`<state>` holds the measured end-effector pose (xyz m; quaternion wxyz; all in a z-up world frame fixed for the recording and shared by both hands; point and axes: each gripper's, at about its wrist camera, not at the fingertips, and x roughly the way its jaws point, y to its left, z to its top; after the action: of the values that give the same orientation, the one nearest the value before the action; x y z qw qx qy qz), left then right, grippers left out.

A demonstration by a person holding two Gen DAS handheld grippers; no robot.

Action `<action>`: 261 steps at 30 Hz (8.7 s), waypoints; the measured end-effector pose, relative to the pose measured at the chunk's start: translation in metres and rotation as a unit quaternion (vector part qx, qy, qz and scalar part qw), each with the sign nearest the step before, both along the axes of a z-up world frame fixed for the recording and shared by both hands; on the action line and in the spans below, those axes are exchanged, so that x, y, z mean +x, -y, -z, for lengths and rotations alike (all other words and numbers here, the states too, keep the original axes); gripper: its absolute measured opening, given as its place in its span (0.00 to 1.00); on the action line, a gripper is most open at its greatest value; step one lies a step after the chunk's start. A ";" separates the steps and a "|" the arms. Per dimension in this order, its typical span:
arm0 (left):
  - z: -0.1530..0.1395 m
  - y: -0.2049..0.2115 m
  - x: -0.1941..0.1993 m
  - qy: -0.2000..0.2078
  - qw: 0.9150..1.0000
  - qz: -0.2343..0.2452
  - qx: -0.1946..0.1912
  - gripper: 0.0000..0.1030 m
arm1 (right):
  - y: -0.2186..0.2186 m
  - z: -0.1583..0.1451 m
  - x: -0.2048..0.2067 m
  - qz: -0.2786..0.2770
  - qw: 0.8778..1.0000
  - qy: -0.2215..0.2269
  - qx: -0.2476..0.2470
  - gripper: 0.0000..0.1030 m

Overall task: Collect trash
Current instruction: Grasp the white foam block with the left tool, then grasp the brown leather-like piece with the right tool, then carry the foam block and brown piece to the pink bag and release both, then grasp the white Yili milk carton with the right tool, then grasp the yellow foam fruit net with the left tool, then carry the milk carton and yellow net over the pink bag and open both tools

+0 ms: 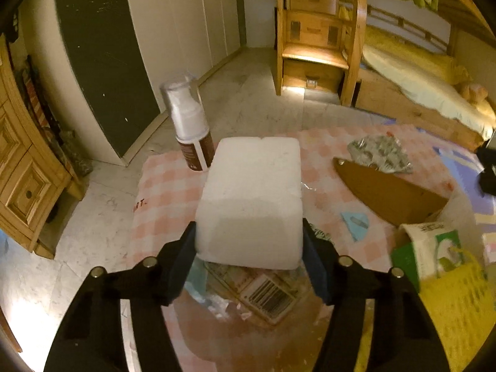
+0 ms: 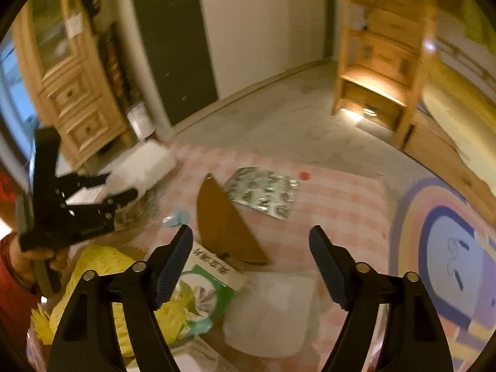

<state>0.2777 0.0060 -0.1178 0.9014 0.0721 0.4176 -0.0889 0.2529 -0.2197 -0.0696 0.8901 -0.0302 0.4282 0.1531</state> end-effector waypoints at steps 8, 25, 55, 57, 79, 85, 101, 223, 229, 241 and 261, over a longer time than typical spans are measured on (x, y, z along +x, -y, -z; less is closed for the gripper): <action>-0.020 -0.005 -0.016 0.006 0.999 -0.014 -0.033 0.61 | -0.045 0.034 0.033 -0.060 0.996 -0.052 -0.047 0.77; -0.010 -0.023 -0.025 -0.006 0.998 -0.026 -0.052 0.61 | -0.079 0.055 0.051 -0.105 0.981 -0.091 -0.137 0.55; -0.082 0.112 -0.241 0.074 0.990 0.106 -0.062 0.62 | 0.079 -0.044 -0.236 0.172 0.976 0.052 0.126 0.54; -0.075 0.138 -0.249 0.066 0.987 0.136 -0.056 0.62 | 0.094 -0.035 -0.252 0.196 0.970 0.048 0.133 0.54; -0.012 0.354 -0.229 0.004 0.949 0.316 -0.008 0.63 | 0.284 0.034 -0.291 0.397 0.901 0.018 0.173 0.33; 0.004 0.385 -0.224 -0.016 0.940 0.341 0.000 0.73 | 0.295 0.031 -0.301 0.412 0.894 0.031 0.175 0.36; -0.047 0.257 -0.240 0.021 0.972 0.231 -0.043 0.86 | 0.227 -0.015 -0.329 0.351 0.918 0.065 0.172 0.49; -0.144 0.058 -0.230 0.108 0.975 0.120 -0.151 0.13 | 0.076 -0.054 -0.265 0.167 0.979 0.093 0.069 0.72; -0.134 0.083 -0.234 0.065 0.955 0.168 -0.238 0.13 | 0.098 -0.054 -0.284 0.201 0.972 0.101 0.059 0.72; -0.104 0.208 -0.250 0.036 0.940 0.274 -0.199 0.13 | 0.181 -0.032 -0.325 0.328 0.940 0.090 0.018 0.72; -0.013 0.374 -0.196 -0.088 0.920 0.344 -0.169 0.17 | 0.274 0.064 -0.296 0.408 0.912 -0.028 0.009 0.72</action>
<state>0.0812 -0.3684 -0.1052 0.7739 0.0499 0.4234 -0.4683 -0.0435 -0.4941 -0.1336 0.8630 0.1600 0.4263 -0.2190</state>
